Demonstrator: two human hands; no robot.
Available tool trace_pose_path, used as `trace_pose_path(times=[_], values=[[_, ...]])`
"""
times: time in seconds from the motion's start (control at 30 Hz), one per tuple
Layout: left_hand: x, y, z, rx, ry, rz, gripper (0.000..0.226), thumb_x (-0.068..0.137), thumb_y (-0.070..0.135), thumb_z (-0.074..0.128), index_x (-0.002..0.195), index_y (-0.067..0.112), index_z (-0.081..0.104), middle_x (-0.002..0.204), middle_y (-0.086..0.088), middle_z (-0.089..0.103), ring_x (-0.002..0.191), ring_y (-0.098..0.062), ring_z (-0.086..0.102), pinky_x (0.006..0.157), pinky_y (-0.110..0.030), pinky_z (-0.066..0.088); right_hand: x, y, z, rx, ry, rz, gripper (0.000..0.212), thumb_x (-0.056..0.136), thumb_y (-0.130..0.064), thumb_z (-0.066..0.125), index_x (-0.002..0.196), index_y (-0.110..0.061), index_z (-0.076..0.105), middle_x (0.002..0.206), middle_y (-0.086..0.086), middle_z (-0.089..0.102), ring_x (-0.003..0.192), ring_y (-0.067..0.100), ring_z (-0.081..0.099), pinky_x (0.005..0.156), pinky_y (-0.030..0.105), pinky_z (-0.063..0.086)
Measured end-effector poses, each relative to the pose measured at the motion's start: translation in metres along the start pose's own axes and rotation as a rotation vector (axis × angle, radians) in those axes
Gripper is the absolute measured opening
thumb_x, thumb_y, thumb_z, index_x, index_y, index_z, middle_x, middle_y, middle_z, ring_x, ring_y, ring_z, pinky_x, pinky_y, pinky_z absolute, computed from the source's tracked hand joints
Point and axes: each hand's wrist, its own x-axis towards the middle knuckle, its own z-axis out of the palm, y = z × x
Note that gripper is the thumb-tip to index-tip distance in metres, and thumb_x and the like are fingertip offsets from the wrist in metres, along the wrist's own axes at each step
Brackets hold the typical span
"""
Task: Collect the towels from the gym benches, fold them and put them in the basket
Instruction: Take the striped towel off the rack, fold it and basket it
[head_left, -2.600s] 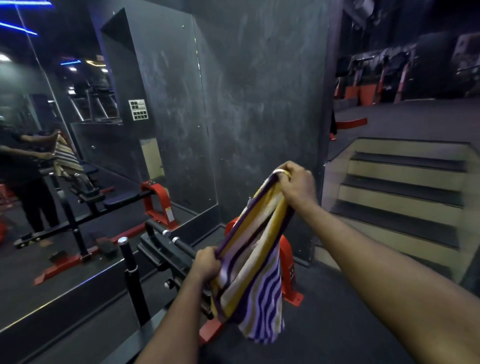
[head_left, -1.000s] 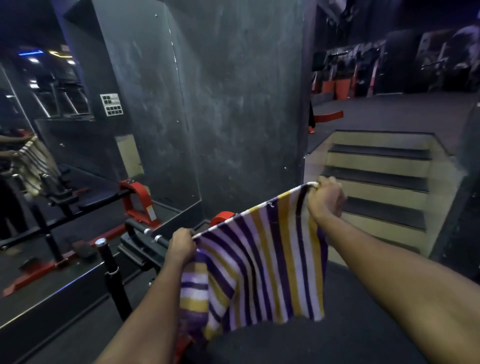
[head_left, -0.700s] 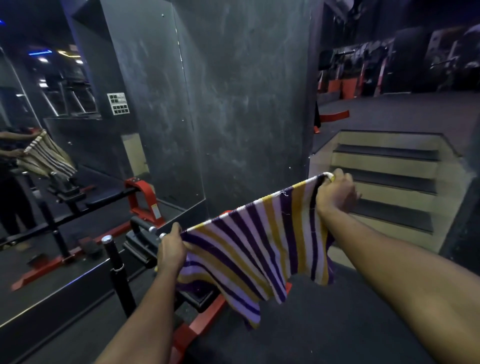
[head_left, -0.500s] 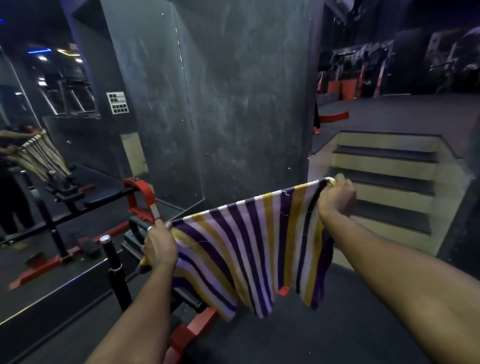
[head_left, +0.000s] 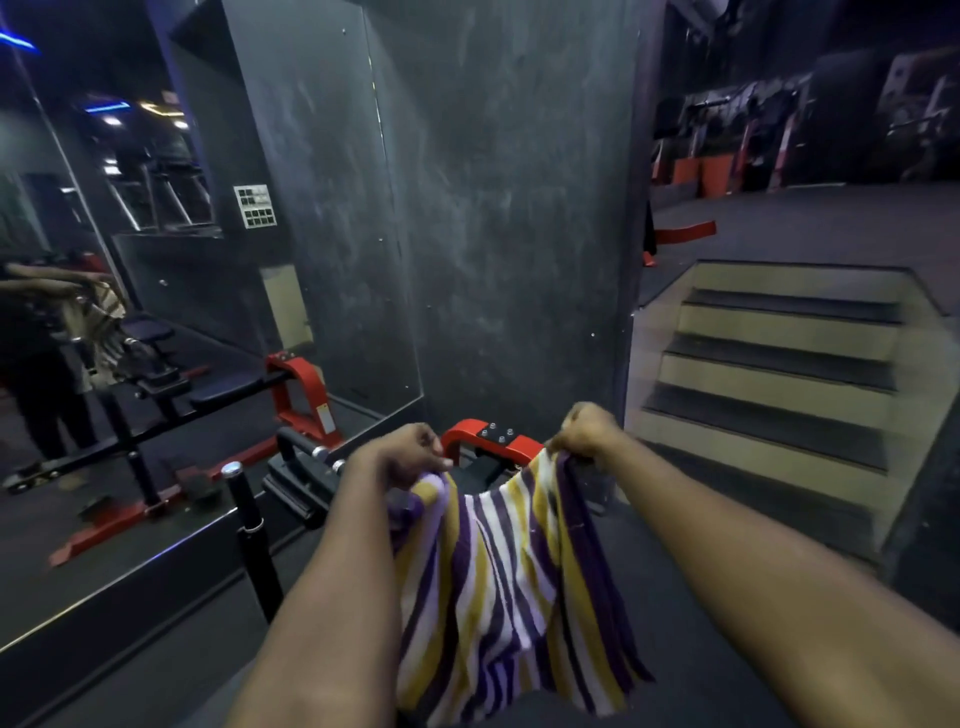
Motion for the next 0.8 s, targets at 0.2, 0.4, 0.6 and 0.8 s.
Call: trace_pose_path(times=[0.2, 0.4, 0.6, 0.8], values=[[0.007, 0.022, 0.022, -0.287, 0.127, 0.043, 0.018, 0.085, -0.005, 0.064, 0.083, 0.009, 0.052, 0.075, -0.017, 0.064, 0.06, -0.028, 0.066, 0.062, -0.054, 0.06, -0.026, -0.027, 0.033, 0.136, -0.169, -0.431, 0.015, 0.069, -0.009, 0.077, 0.079, -0.018, 0.072, 0.087, 0.005, 0.075, 0.081, 0.018, 0.07, 0.071, 0.034, 0.061], [0.009, 0.031, 0.019, -0.339, 0.369, -0.123, 0.018, 0.081, -0.01, 0.051, 0.075, 0.007, 0.054, 0.067, -0.023, 0.064, 0.053, -0.039, 0.068, 0.06, -0.058, 0.059, -0.042, -0.033, 0.042, 0.263, -0.237, -0.609, 0.021, 0.079, -0.005, 0.063, 0.087, -0.017, 0.078, 0.084, 0.004, 0.077, 0.076, 0.01, 0.072, 0.072, 0.026, 0.06], [0.004, 0.035, 0.013, -0.398, 0.375, -0.288, 0.017, 0.081, -0.016, 0.048, 0.091, -0.009, 0.059, 0.07, -0.024, 0.068, 0.048, -0.033, 0.069, 0.042, -0.033, 0.054, -0.052, -0.034, 0.048, 0.149, -0.232, -0.696, 0.031, 0.066, -0.038, 0.086, 0.091, -0.024, 0.074, 0.081, -0.007, 0.074, 0.079, 0.003, 0.069, 0.07, 0.022, 0.056], [0.002, 0.026, 0.015, -0.411, 0.169, -0.33, 0.014, 0.083, -0.016, 0.048, 0.08, -0.01, 0.061, 0.063, -0.024, 0.068, 0.065, -0.037, 0.072, 0.079, -0.051, 0.06, -0.046, -0.039, 0.049, -0.005, -0.046, -0.744, 0.008, 0.073, -0.018, 0.065, 0.073, -0.025, 0.069, 0.065, -0.005, 0.066, 0.064, 0.009, 0.063, 0.064, 0.034, 0.055]])
